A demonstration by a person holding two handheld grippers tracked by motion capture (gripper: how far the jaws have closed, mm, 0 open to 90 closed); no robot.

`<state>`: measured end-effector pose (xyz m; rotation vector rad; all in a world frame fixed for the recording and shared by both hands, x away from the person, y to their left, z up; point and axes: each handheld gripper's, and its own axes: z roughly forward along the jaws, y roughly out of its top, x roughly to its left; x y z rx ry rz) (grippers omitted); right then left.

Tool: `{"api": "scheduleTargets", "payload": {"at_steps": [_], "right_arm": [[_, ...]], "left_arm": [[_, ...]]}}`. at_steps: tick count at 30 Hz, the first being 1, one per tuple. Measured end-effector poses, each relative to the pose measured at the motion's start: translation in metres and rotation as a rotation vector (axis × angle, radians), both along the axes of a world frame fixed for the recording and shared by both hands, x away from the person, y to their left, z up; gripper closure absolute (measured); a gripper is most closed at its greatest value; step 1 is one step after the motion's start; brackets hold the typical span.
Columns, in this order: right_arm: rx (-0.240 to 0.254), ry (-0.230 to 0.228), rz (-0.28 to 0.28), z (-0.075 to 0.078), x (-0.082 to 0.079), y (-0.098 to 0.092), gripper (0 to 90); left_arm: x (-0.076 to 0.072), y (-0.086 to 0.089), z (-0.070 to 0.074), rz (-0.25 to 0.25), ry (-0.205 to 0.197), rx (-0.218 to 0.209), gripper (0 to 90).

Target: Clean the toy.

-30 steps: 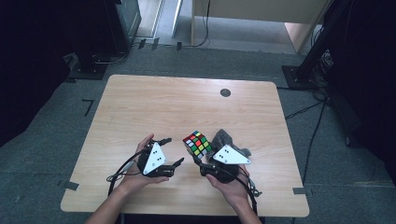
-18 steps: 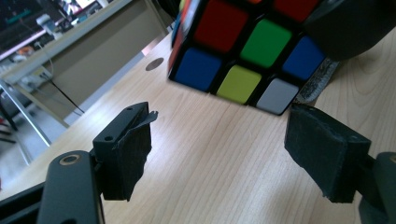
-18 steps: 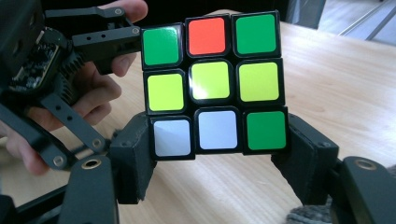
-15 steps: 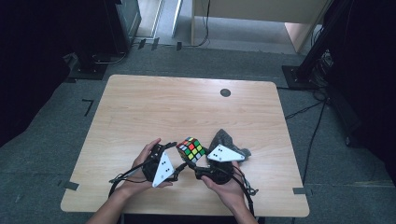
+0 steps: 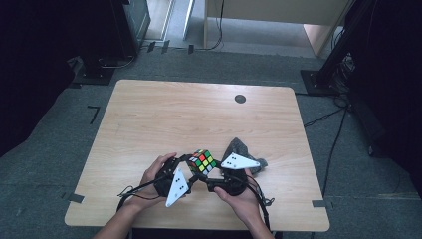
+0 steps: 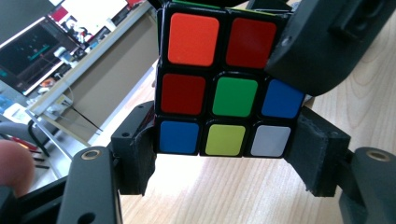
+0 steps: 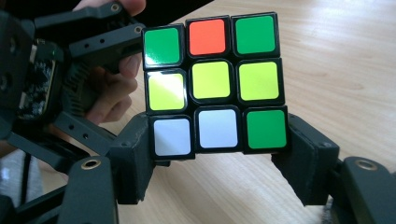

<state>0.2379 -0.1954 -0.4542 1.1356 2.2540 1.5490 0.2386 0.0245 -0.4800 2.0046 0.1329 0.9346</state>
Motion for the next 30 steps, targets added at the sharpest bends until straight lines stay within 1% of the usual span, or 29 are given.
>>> {"api": "scheduleTargets", "payload": {"at_steps": [4, 7, 8, 10, 13, 17, 22, 24, 26, 30], "right_arm": [[0.036, 0.014, -0.004, -0.0005, 0.0014, -0.0025, 32.2], [0.057, 0.017, -0.017, 0.0006, 0.001, -0.003, 31.7], [0.061, 0.018, -0.018, 0.0006, 0.0008, -0.0028, 32.5], [0.048, 0.009, -0.026, 0.0006, 0.0, -0.0029, 34.1], [0.042, 0.021, -0.032, 0.0014, 0.0001, -0.003, 34.4], [0.032, 0.031, -0.035, 0.0004, 0.0002, -0.0023, 34.4], [0.045, 0.032, -0.033, 0.0016, -0.0003, -0.0024, 34.4], [0.048, 0.034, -0.032, 0.0019, -0.0004, -0.0021, 34.5], [0.047, 0.036, -0.029, 0.0017, -0.0003, -0.0018, 34.4], [0.061, 0.048, -0.023, 0.001, 0.0005, -0.003, 34.4]], "left_arm": [[-0.0003, 0.0006, 0.0015, -0.006, 0.009, -0.017, 32.8], [-0.0009, -0.0002, 0.0007, -0.022, 0.02, -0.015, 32.8], [-0.0013, -0.0012, -0.0002, -0.017, 0.019, -0.011, 32.7], [-0.0004, -0.0014, -0.0007, -0.016, 0.033, -0.017, 32.7], [0.0019, -0.0021, -0.0013, -0.014, 0.061, -0.022, 31.6], [0.0036, -0.0031, -0.0029, -0.01, 0.078, -0.011, 29.8], [0.0049, -0.0023, -0.0016, -0.013, 0.104, -0.03, 30.0], [0.0048, -0.0022, -0.0013, -0.016, 0.109, -0.032, 30.9], [0.0043, -0.002, -0.0015, -0.02, 0.104, -0.029, 32.0], [0.0038, -0.0014, -0.001, -0.025, 0.099, -0.027, 32.5]]}}
